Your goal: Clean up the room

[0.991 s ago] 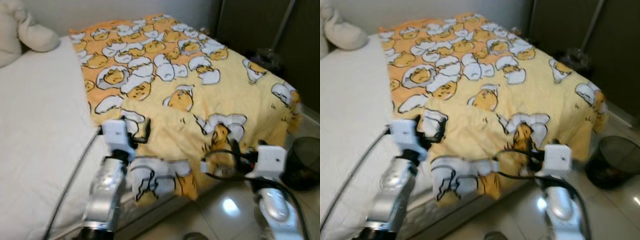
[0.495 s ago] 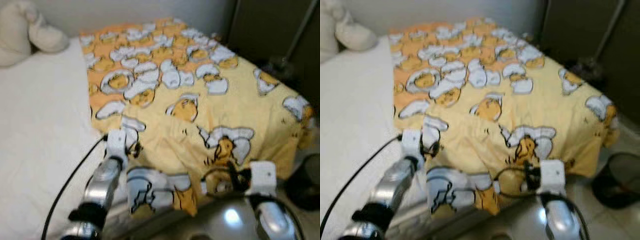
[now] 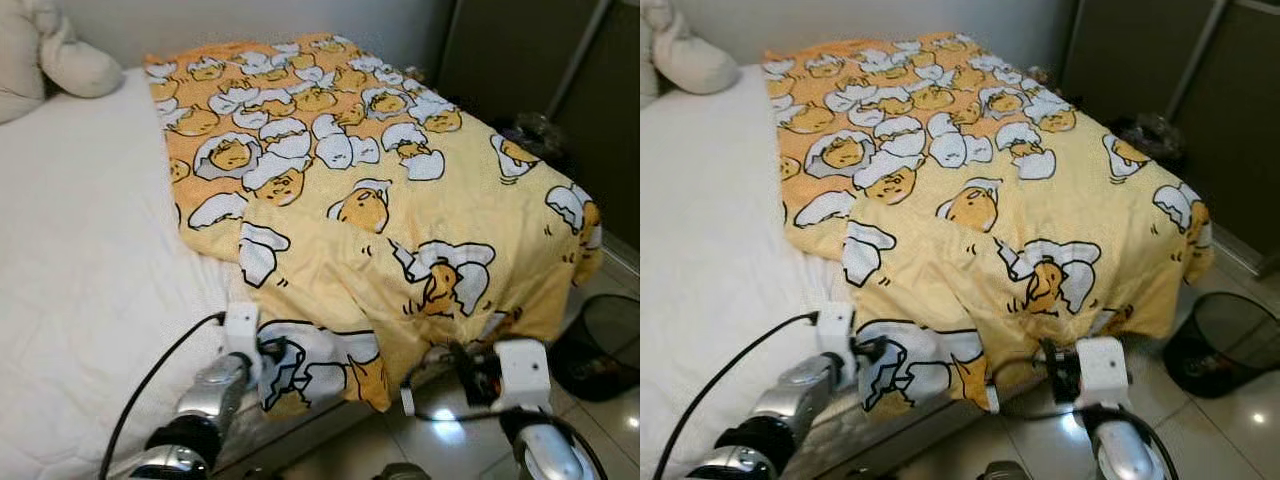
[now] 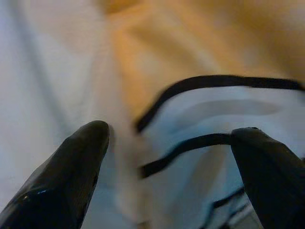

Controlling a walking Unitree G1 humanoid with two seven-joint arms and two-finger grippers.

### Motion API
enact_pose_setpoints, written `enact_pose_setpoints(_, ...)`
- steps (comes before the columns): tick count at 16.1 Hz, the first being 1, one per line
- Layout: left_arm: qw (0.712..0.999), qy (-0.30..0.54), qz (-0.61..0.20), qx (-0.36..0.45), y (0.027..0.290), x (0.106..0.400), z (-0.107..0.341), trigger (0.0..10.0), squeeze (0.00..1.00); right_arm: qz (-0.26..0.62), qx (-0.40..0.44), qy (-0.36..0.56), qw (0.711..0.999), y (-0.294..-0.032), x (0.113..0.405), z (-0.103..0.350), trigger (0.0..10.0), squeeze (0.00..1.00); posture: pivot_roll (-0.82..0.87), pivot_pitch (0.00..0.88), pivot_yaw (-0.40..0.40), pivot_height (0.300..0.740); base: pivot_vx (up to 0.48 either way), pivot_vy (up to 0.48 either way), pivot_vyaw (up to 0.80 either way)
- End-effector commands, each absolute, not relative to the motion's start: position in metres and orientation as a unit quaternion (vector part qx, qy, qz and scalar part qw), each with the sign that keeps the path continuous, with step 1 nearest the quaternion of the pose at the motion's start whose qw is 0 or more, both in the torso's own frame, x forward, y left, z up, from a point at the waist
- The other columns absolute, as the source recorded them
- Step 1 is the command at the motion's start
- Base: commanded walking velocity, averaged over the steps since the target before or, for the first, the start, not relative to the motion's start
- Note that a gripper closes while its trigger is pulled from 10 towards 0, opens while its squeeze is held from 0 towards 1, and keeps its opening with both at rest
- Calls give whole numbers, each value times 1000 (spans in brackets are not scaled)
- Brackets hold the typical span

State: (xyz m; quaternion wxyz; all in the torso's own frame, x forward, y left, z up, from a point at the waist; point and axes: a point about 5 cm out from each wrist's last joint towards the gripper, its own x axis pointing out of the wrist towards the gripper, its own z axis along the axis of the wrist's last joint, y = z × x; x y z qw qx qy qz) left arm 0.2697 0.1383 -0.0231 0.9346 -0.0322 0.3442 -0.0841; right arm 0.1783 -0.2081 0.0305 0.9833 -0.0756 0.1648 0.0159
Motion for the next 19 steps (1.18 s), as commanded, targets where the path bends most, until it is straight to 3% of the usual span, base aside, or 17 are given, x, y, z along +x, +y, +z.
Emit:
enact_pose_setpoints(1,933,351,-82,-6,140,269,-25,10000,0,14,-84,169,982,-214,177,29,10000,0,-281,66,44,723,0,0,0)
enact_pose_setpoints(4,927,369,-74,-14,137,262,-34,10000,0,20,-88,177,980,-216,174,27,10000,0,-285,67,38,723,0,0,0)
enact_pose_setpoints(5,925,371,-75,-10,136,261,-36,4549,0,22,-89,178,980,-216,174,26,10000,0,-285,67,38,723,0,0,0)
enact_pose_setpoints(6,923,374,-86,-11,133,258,-38,0,0,24,-91,180,979,-216,174,26,10000,0,-280,63,31,723,0,0,0)
enact_pose_setpoints(9,925,370,-81,-27,135,258,-39,0,0,29,-92,178,979,-216,179,27,10000,0,-282,60,25,723,0,0,0)
enact_pose_setpoints(14,936,308,-164,-53,124,276,-21,0,0,37,-97,158,982,-213,200,34,10000,0,-273,10,6,723,0,0,0)
enact_pose_setpoints(19,931,298,-208,-42,119,273,-21,0,0,38,-95,152,983,-211,209,34,10000,0,-246,5,8,723,0,0,0)
